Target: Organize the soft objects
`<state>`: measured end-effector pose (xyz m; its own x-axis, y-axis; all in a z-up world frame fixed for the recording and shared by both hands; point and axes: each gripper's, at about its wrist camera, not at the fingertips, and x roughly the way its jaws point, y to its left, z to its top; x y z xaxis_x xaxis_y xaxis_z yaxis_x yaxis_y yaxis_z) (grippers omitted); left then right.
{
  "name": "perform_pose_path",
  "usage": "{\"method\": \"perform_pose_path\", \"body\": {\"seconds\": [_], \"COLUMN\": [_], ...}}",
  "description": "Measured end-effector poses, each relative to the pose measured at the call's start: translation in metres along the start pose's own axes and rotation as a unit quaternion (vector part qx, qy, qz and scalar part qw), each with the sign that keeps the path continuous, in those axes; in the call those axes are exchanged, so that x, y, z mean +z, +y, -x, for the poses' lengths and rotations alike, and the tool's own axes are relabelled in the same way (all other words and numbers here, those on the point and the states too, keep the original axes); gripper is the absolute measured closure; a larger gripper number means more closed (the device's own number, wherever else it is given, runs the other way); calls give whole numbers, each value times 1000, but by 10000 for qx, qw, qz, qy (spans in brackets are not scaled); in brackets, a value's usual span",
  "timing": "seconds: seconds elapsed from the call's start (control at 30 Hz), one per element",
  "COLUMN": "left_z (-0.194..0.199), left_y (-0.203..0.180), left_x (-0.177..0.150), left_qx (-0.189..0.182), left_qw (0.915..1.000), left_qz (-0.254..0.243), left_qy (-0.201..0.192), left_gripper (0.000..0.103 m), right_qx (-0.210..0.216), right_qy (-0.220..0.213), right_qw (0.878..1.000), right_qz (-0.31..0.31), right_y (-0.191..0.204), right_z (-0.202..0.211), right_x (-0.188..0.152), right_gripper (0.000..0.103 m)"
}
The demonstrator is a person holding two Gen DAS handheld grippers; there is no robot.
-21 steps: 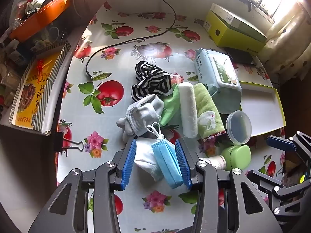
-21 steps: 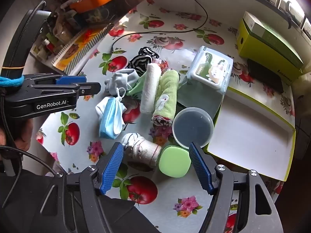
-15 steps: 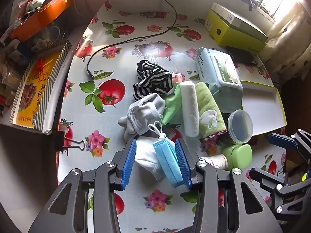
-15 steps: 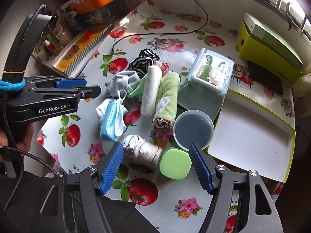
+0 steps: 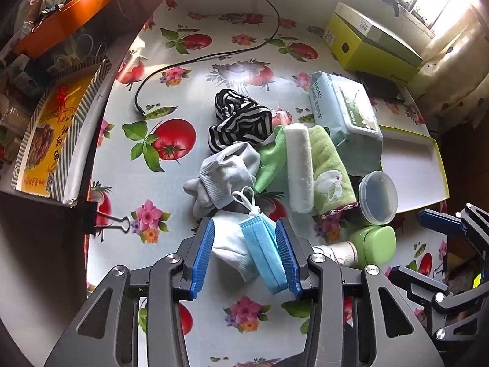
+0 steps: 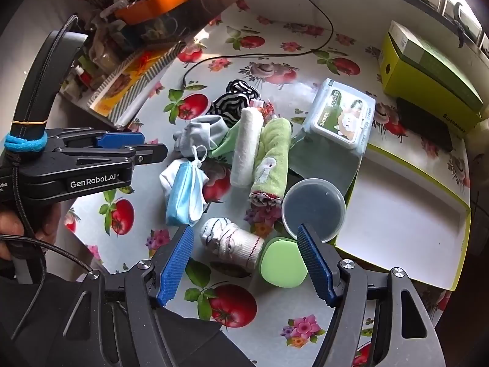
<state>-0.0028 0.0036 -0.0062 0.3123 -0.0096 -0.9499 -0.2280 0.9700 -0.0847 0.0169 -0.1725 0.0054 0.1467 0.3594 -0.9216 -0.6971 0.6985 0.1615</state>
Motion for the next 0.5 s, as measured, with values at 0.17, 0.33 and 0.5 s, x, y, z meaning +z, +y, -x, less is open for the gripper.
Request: {"method": "perform_pose_path", "body": {"seconds": [0.17, 0.33, 0.5], "left_z": [-3, -4, -4], "left_y": [1, 2, 2], "left_x": [0, -1, 0], "left_qx": [37, 54, 71], "left_qw": [10000, 10000, 10000], "left_qz": [14, 14, 9], "left_qy": [21, 19, 26], "left_gripper": [60, 60, 60], "right_qx": [-6, -12, -4], "right_qy": [11, 14, 20], "right_qw": [10000, 10000, 10000], "right_qz": [30, 29, 23], "right_y": [1, 1, 1], "right_z": [-2, -2, -3], "right_x": [0, 0, 0], "right_gripper": [32, 32, 32]}}
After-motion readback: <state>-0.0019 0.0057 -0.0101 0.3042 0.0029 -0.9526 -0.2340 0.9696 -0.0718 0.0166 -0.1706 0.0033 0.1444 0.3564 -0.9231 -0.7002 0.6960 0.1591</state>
